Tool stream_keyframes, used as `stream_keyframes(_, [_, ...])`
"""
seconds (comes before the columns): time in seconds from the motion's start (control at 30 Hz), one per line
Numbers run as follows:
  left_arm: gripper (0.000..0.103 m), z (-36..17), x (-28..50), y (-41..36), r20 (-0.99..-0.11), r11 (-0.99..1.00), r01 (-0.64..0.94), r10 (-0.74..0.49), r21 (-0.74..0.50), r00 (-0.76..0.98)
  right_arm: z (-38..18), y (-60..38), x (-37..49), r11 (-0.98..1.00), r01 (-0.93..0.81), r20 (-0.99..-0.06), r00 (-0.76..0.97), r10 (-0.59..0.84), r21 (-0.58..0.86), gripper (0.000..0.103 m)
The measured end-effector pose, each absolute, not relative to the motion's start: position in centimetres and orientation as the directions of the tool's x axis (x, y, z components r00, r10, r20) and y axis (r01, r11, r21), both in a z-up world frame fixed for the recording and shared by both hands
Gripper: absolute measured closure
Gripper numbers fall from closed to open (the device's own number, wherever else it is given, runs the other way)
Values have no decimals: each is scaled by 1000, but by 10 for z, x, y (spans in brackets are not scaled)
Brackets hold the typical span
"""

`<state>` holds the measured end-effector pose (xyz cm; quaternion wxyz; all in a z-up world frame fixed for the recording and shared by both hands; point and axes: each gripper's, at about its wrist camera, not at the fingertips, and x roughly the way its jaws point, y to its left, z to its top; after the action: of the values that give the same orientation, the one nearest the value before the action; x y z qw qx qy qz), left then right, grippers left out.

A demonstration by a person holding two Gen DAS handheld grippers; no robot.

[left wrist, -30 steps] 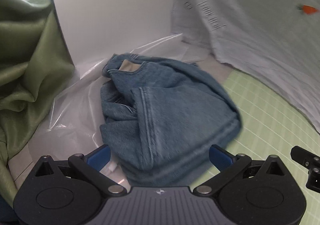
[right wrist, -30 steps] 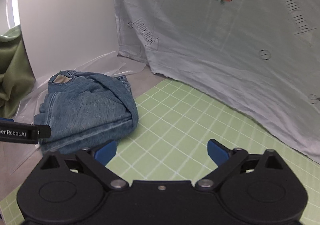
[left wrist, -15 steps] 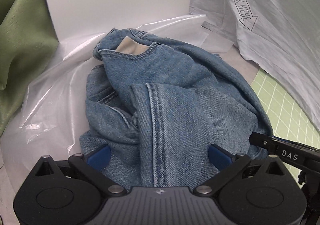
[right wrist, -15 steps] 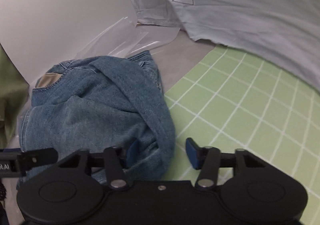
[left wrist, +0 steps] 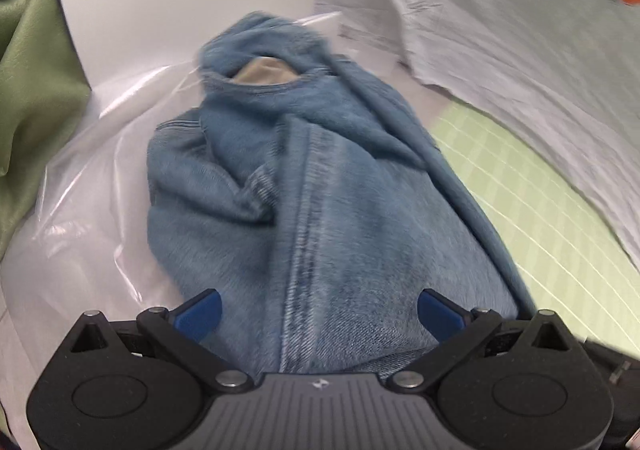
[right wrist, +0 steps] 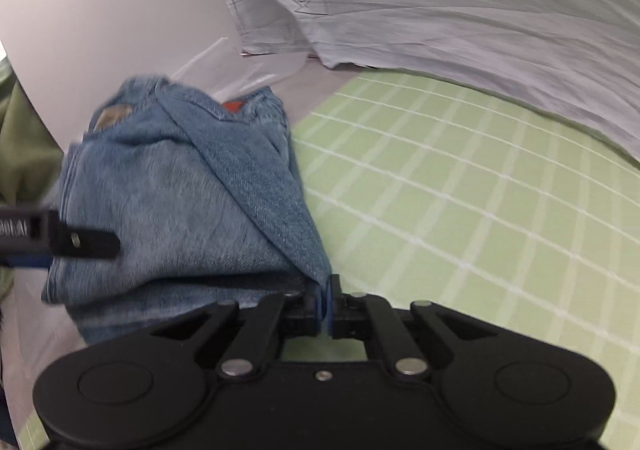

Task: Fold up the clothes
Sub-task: 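Reach both tools to the jeans and close the right gripper on a leg hem, then pull the jeans onto the open mat with the right gripper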

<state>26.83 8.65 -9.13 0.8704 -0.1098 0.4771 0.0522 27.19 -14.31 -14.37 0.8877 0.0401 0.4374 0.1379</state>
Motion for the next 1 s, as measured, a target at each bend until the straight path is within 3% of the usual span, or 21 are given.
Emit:
stream_keyframes(0.5, [0, -64, 133, 11, -838, 979, -11, -169, -204, 519, -116, -326, 87, 972, 234, -770, 620, -148, 1, 101])
stream_keyframes(0.73, [0, -62, 88, -26, -847, 977, -3, -184, -214, 498, -106, -442, 14, 872, 487, -772, 538, -338, -43, 101])
stream_keyframes(0.87, [0, -65, 76, -52, -854, 976, -6, -186, -216, 486, -106, -493, -22, 800, 600, -795, 475, -377, -21, 99])
stream_keyframes(0.93, [0, -65, 73, -62, -853, 977, 1, -188, -214, 488, -106, -505, -36, 775, 632, -800, 470, -372, 11, 93])
stream_keyframes(1.0, [0, -65, 72, -69, -851, 978, 6, -184, -208, 492, -105, -511, -46, 747, 663, -804, 467, -369, 43, 63])
